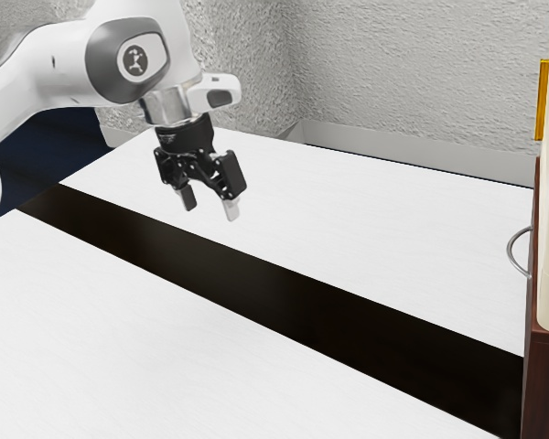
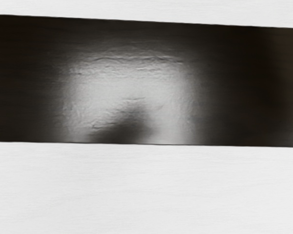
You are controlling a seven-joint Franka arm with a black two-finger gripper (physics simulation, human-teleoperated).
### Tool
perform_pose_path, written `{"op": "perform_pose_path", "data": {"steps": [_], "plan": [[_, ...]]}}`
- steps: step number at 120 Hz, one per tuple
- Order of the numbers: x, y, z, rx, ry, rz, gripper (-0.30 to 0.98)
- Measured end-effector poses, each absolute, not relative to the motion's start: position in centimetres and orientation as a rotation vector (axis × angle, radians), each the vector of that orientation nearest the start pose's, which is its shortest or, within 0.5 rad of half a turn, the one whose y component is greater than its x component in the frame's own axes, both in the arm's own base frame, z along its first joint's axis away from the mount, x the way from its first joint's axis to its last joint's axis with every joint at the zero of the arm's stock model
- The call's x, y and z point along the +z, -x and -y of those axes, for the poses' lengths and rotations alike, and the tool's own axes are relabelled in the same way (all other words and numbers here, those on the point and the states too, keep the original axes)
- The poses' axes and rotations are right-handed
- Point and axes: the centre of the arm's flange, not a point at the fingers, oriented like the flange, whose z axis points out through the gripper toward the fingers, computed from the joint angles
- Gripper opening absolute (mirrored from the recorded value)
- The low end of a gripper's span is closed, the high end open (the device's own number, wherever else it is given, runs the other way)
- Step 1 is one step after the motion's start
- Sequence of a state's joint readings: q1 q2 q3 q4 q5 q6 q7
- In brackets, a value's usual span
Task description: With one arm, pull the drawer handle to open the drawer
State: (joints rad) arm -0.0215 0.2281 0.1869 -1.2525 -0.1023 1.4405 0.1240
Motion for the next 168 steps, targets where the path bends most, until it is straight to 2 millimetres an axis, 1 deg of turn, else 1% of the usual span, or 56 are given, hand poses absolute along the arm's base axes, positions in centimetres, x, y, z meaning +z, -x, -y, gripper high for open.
{"op": "perform_pose_path", "data": {"steps": [23,39,42,46,50,55,58,61,71,78,87,96,100,104,110,114,119,123,130,138,150,168], "plan": [[63.1,-60.5,-7.2,0.046,3.198,0.042,0.69],[63.2,-60.5,-7.6,0.043,3.198,0.053,0.69],[63.9,-60.4,-7.6,0.024,3.197,0.052,0.69],[65.2,-60.2,-7.5,-0.014,3.194,0.050,0.69],[67.1,-59.8,-7.4,-0.062,3.189,0.046,0.69],[69.8,-59.1,-7.1,-0.131,3.181,0.035,0.69],[71.0,-58.7,-6.8,-0.160,3.178,0.027,0.69],[71.9,-58.3,-6.4,-0.175,3.178,0.017,0.69],[73.0,-57.5,-5.0,-0.172,3.183,-0.020,0.69],[73.7,-56.8,-4.5,-0.168,3.188,-0.029,0.69],[73.9,-56.5,-3.6,-0.155,3.195,-0.042,0.69],[73.7,-56.8,-2.3,-0.149,3.202,-0.058,0.69],[73.2,-57.2,-1.9,-0.144,3.204,-0.056,0.69],[72.3,-57.9,-1.6,-0.130,3.205,-0.051,0.69],[70.2,-59.5,-1.0,-0.096,3.207,-0.044,0.69],[69.1,-60.3,-0.7,-0.082,3.208,-0.036,0.69],[68.4,-60.9,-0.7,-0.079,3.211,-0.018,0.69],[68.2,-61.1,-0.9,-0.083,3.211,0.001,0.69],[68.0,-61.4,-0.5,-0.091,3.214,0.015,0.69],[66.5,-61.8,-0.5,-0.054,3.231,0.058,0.69],[63.6,-63.2,-0.4,0.022,3.283,0.153,0.69],[62.5,-63.6,0.2,0.066,3.326,0.296,0.69]]}}
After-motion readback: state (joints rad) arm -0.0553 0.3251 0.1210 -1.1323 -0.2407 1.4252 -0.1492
